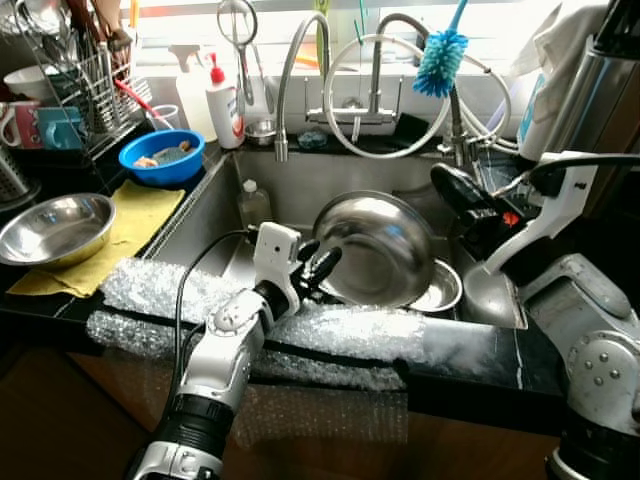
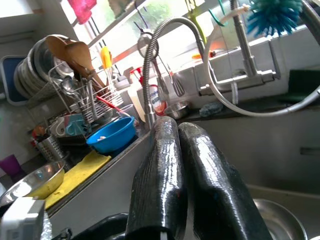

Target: Kitchen organization

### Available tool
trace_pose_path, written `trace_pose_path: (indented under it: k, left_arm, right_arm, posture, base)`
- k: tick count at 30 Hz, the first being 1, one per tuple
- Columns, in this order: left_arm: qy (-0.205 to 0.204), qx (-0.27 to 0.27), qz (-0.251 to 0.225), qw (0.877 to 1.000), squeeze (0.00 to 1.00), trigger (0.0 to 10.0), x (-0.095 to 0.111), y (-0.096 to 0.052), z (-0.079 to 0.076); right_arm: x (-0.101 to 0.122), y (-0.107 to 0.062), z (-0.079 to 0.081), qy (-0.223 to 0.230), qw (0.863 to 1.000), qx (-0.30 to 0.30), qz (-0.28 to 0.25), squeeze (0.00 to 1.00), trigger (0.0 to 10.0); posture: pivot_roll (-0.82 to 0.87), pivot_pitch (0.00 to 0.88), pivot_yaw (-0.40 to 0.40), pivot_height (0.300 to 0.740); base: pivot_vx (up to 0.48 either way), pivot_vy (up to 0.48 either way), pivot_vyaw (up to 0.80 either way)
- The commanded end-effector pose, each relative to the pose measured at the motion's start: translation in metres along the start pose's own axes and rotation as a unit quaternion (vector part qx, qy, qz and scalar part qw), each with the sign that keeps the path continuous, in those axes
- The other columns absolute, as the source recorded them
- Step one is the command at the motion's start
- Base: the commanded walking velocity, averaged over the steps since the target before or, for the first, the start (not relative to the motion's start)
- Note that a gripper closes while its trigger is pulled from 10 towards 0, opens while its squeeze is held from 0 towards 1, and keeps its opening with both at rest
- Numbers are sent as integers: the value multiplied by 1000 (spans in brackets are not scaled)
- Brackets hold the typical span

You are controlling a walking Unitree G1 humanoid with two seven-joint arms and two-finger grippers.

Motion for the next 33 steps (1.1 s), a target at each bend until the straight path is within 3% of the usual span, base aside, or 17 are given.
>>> trace_pose_path:
  k: [1,6,7,12,13,15,16,18,19,22,25,33]
  left_arm:
    - [-21,7,48,999,0,10000,-23,-6,-1]
    - [-21,8,47,999,0,10000,-23,-5,-1]
    - [-21,7,47,999,0,10000,-22,-6,-1]
    - [-20,7,47,999,0,10000,-22,-7,-2]
    - [-20,7,46,999,0,10000,-23,-7,-3]
    - [-20,6,46,999,0,10000,-23,-7,-3]
    - [-21,24,31,999,0,10000,-20,-8,-1]
    - [-12,50,11,999,0,10000,-14,-8,3]
    - [-7,77,-8,997,0,10000,-8,-7,9]
    - [-10,101,-24,995,0,10000,-2,-7,15]
    - [15,142,-57,988,0,10000,11,-9,28]
    - [60,178,-77,979,0,10000,22,-12,38]
  right_arm:
    - [4,3,3,-6,1000,8,-7,0,10000]
    - [-1,22,-39,27,998,-55,-13,0,10000]
    - [-4,24,-53,36,995,-87,-16,0,10000]
    - [-8,23,-66,35,991,-123,-27,0,10000]
    - [-9,22,-69,11,989,-144,-32,0,10000]
    - [-9,22,-69,4,988,-148,-33,0,10000]
    - [-10,20,-68,-44,984,-166,-43,0,10000]
    - [-10,18,-64,-86,979,-175,-61,0,10000]
    - [-11,16,-55,-101,978,-167,-78,0,10000]
    - [-12,14,-49,-115,976,-161,-87,0,10000]
    - [-15,8,-32,-155,971,-148,-105,0,10000]
    - [-20,-1,-23,-163,963,-167,-134,0,10000]
  posture:
    - [-193,0,28,740]
    - [-182,0,28,740]
    - [-180,0,29,740]
    - [-174,0,29,740]
    - [-173,0,30,740]
    - [-173,0,30,740]
    - [-181,0,35,740]
    - [-181,0,36,740]
    - [-179,0,37,740]
    - [-183,0,40,740]
    - [-186,0,41,740]
    - [-190,0,47,740]
  base:
    - [0,0,0]
    - [0,0,0]
    - [0,0,0]
    - [0,0,0]
    - [0,0,0]
    - [0,0,0]
    - [0,0,0]
    - [0,0,0]
    - [0,0,0]
    - [0,0,0]
    - [0,0,0]
    - [0,0,0]
Point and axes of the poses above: a point about 5 cm out from each wrist's last joint towards the gripper, its own y axis pointing out of the wrist towards the gripper, its own x axis along the axis of the wrist's last joint, z = x × y, the point moved 1 cm from there along y, pointing out of the wrist towards the gripper, and after that the axes turned 11 degrees about y, right-handed, at the moved point
